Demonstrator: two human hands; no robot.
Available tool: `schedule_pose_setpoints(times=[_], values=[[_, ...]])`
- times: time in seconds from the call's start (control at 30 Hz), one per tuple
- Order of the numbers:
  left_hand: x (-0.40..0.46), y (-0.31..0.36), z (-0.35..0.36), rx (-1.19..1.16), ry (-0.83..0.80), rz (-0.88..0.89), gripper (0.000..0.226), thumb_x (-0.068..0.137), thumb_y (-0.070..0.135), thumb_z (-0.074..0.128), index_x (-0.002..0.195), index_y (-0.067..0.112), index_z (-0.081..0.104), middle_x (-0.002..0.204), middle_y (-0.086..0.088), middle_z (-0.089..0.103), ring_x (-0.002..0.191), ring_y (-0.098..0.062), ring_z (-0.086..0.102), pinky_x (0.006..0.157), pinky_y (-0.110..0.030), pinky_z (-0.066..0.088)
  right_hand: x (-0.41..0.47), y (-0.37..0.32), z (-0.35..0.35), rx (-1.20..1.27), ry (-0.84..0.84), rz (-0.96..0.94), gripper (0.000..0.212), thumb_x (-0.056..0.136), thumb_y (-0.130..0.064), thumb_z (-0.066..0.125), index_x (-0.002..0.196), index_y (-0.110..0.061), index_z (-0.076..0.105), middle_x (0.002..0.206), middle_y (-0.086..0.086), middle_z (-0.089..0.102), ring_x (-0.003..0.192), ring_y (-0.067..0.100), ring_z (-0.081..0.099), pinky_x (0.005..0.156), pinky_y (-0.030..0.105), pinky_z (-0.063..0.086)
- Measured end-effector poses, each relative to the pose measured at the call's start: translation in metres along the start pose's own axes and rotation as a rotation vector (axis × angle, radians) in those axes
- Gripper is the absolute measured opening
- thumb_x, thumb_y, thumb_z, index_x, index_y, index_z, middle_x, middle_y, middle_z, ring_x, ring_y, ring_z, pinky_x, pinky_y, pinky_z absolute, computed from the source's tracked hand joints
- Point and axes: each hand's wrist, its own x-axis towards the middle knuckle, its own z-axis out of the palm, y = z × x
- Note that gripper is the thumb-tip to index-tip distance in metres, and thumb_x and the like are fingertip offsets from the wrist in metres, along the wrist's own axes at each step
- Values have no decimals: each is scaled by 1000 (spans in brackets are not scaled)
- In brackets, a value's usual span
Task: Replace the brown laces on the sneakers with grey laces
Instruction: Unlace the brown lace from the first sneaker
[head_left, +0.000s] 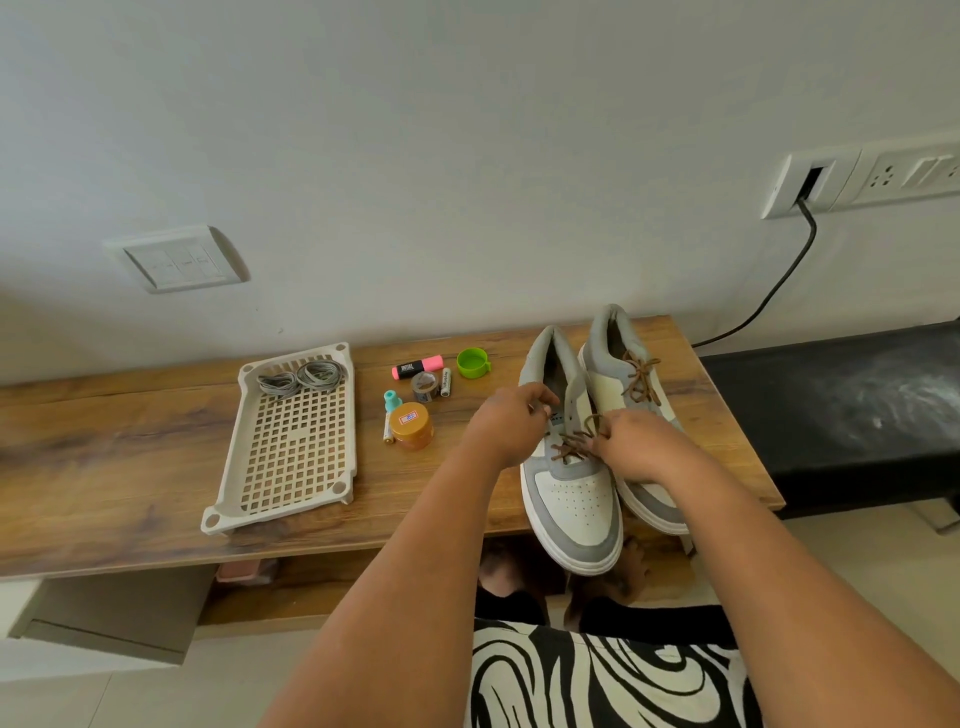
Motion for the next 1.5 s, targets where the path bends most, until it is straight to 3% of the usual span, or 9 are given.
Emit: schedule_pose_setpoints(times=[0.1,0.2,0.37,0.53,0.77,1.03,1.2,1.37,1.5], values=[[2,6,5,80,-44,-6,30,103,22,36,119,22,62,122,-9,46,86,-21,54,77,-31,46,-18,8,-23,-292,-222,130,22,94,-22,53,110,-8,60,105,7,61,87,20,56,72,28,44],[3,10,6,95,-45,-24,30,101,23,38,120,20,61,124,-9,42,88,-22,51,81,-33,46,-31,13,-33,-410,-216,282,25,88,-20,58,113,-16,57,101,2,59,90,19,58,72,30,47],[3,10,7,253,-58,12,33,100,23,37,123,21,61,124,-8,36,115,-27,40,95,-38,40,-10,9,-11,93,339,-219,36,96,-15,53,129,-30,53,118,-4,49,106,17,50,80,28,39],[3,12,6,249,-76,-1,35,99,23,37,124,17,61,121,-7,31,122,-28,27,103,-42,33,4,2,14,106,325,-323,69,88,6,43,143,-37,42,133,-5,44,125,17,31,105,40,36],[4,17,8,368,-74,25,32,98,28,38,115,22,65,116,-5,29,117,-27,28,96,-44,40,10,14,15,269,303,-216,59,88,3,44,122,-44,53,123,3,49,111,27,50,95,44,48],[1,12,2,-65,-165,-121,26,96,13,43,96,21,68,120,-4,29,115,-23,29,109,-42,29,15,19,14,352,321,-221,48,91,6,41,118,-30,57,121,1,60,108,19,55,84,31,48],[-4,6,-8,-582,-150,-197,18,84,2,48,79,9,63,105,-7,52,97,-19,52,83,-31,47,14,20,13,369,310,-224,48,91,8,41,118,-27,59,126,1,61,114,17,55,89,28,46],[-5,4,-17,-872,1,-214,17,84,19,54,68,15,58,83,0,60,89,-18,53,78,-32,45,13,20,11,405,290,-223,50,90,11,40,119,-25,58,130,1,60,121,17,54,91,23,42],[0,0,-13,-353,229,-9,20,89,42,64,83,23,68,109,1,54,109,-18,47,88,-33,42,12,19,10,413,285,-218,49,90,10,41,120,-25,58,130,1,61,119,17,56,92,25,45]])
